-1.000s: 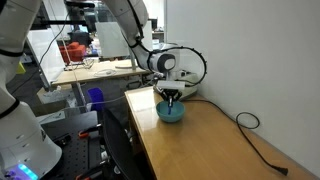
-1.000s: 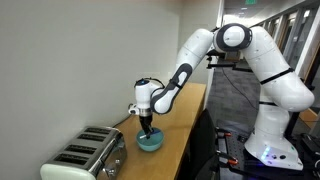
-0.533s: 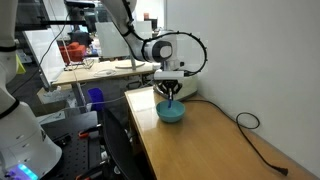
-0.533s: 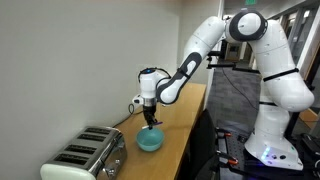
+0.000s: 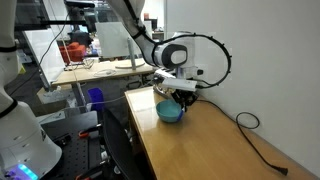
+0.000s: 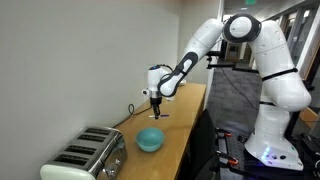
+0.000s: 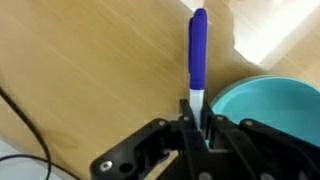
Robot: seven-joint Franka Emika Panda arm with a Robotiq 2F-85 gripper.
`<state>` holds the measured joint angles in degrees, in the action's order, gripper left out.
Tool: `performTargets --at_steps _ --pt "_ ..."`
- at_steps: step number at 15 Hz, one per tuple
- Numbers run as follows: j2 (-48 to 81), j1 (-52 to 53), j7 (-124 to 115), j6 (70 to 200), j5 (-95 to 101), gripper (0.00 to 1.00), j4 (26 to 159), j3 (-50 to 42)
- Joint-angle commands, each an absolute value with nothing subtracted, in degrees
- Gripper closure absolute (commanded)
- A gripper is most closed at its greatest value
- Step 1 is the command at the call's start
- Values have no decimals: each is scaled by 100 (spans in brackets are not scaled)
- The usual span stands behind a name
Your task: Remove the marker from the mug cup and place it on the table
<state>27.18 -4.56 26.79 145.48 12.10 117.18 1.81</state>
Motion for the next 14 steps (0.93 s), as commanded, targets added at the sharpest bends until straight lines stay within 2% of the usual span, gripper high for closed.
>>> performTargets --at_steps 1,6,14 --pt "3123 -585 2271 14401 746 97 11298 232" --pt "3355 -619 1715 14425 258 97 11219 248" --pt "2927 -128 1030 14789 760 97 11667 -53"
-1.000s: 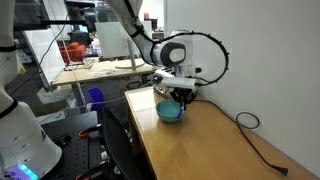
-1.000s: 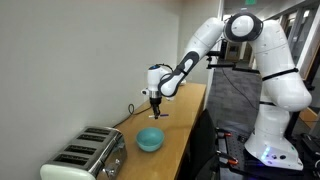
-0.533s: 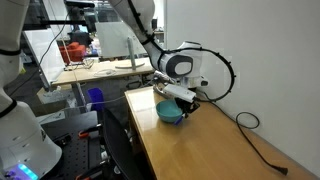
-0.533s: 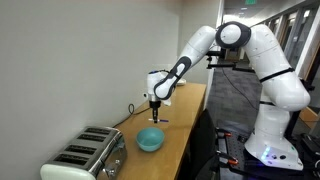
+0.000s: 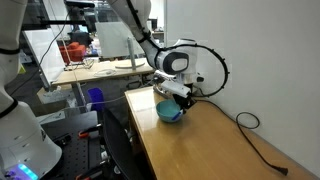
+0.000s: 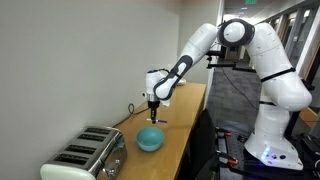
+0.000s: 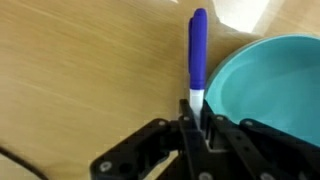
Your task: Remove the marker from the mug cup and place it on the table
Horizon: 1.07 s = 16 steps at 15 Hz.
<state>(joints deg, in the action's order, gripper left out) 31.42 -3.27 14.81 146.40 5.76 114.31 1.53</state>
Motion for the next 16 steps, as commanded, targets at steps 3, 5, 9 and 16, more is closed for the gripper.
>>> performTargets --at_steps 3,5,9,16 --pt "2903 -120 727 14760 760 97 11691 -192" --pt "2913 -162 666 14753 748 97 11697 -268" --pt "2912 -162 647 14708 783 54 11686 -353" --pt "2732 139 688 14686 1217 2 11801 -357"
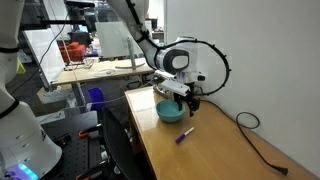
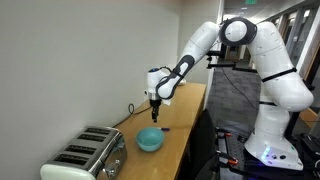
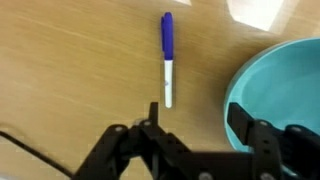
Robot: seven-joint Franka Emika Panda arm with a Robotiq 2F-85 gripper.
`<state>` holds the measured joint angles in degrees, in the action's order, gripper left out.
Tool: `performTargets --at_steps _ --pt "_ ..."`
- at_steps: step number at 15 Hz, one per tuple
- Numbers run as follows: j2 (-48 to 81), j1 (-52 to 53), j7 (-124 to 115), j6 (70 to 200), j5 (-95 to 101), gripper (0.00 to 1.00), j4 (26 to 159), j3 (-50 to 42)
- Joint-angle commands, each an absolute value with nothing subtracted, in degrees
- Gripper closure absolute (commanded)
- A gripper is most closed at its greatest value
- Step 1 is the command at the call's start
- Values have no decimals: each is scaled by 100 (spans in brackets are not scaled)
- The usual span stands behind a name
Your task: Remove the marker from the mug cup and place it on the table
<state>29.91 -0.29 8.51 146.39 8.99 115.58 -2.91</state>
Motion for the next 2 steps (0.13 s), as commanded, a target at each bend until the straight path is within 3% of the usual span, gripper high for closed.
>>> performTargets --at_steps 1,2 --pt "2678 169 665 14655 1286 0 11821 -356" --pt "2619 193 680 14611 1313 0 11852 -328"
